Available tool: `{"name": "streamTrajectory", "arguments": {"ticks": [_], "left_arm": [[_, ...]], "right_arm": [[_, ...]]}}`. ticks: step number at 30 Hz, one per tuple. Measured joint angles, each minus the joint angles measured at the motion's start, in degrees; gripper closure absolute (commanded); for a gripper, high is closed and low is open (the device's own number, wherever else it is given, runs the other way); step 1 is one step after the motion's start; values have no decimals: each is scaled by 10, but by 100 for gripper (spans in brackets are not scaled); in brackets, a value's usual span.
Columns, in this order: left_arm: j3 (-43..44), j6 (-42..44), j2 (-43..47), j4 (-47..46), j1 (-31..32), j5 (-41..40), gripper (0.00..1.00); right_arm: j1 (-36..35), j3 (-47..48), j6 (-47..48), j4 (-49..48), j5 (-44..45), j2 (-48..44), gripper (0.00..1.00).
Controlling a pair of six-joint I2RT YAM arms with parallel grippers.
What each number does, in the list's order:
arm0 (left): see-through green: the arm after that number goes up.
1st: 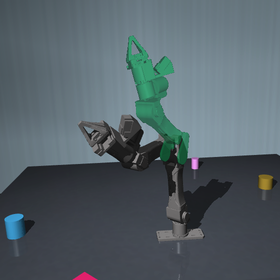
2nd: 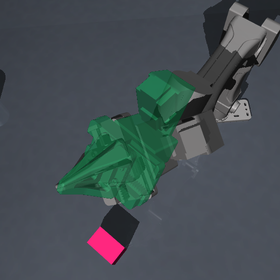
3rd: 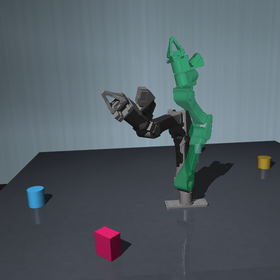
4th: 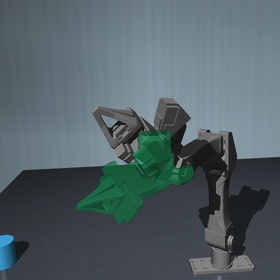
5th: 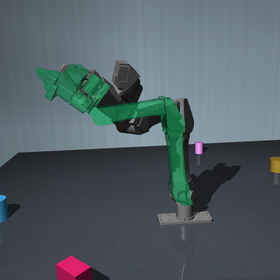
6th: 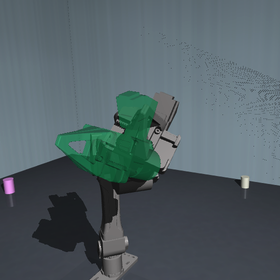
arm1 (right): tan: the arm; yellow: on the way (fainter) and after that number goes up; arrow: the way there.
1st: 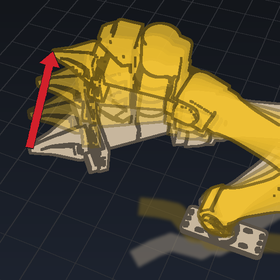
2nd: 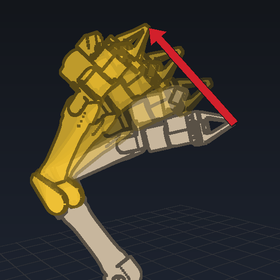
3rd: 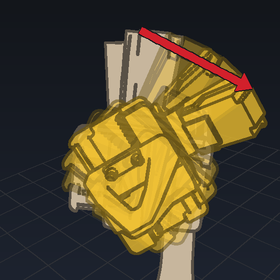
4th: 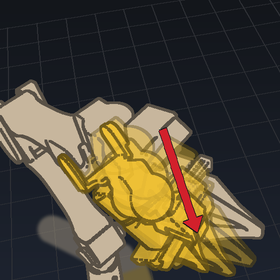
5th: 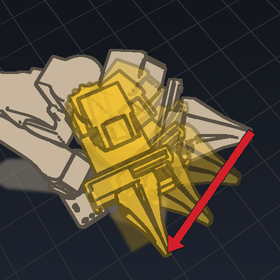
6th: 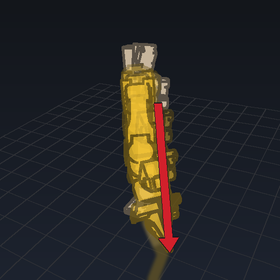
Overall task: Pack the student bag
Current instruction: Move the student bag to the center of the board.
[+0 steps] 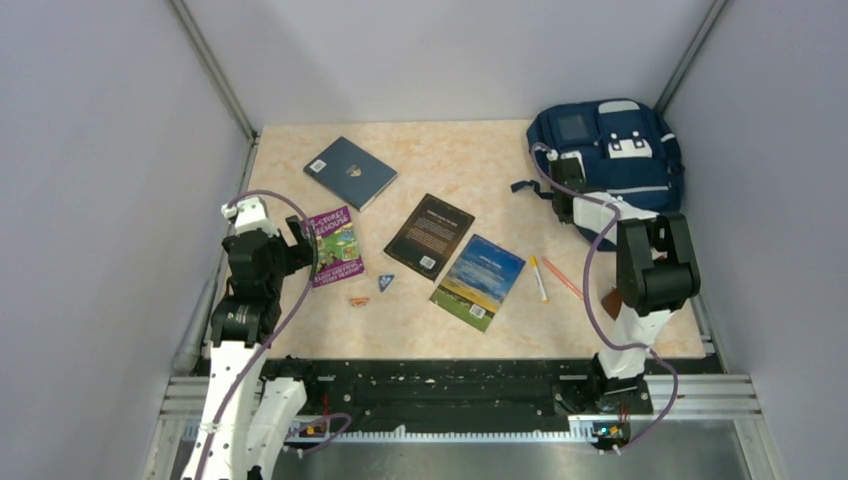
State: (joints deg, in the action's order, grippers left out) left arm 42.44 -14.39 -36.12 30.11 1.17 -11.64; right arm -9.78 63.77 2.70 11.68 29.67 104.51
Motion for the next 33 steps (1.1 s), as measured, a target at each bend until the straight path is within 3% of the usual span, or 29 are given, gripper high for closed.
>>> {"name": "streamTrajectory", "arguments": {"ticks": [11,19,23,25,27,28,33], "left_arm": [[0,2,12,0,0,0,2],[0,4,14,0,0,0,2],[0,6,16,0,0,0,2],[0,6,18,1,0,1,2],[0,6,19,1,0,2,2],[0,6,19,1,0,3,2],[0,6,19,1,0,12,2]], "right_arm": [[-89,130,9,124,-9,-4,100],[-223,237,-99,223,-86,3,100],[-277,294,-146,232,-125,52,100],[-301,328,-160,233,-134,93,85],[-318,348,-167,238,-138,121,56],[-328,359,-168,238,-143,135,47],[-353,375,-168,228,-142,139,23]]}}
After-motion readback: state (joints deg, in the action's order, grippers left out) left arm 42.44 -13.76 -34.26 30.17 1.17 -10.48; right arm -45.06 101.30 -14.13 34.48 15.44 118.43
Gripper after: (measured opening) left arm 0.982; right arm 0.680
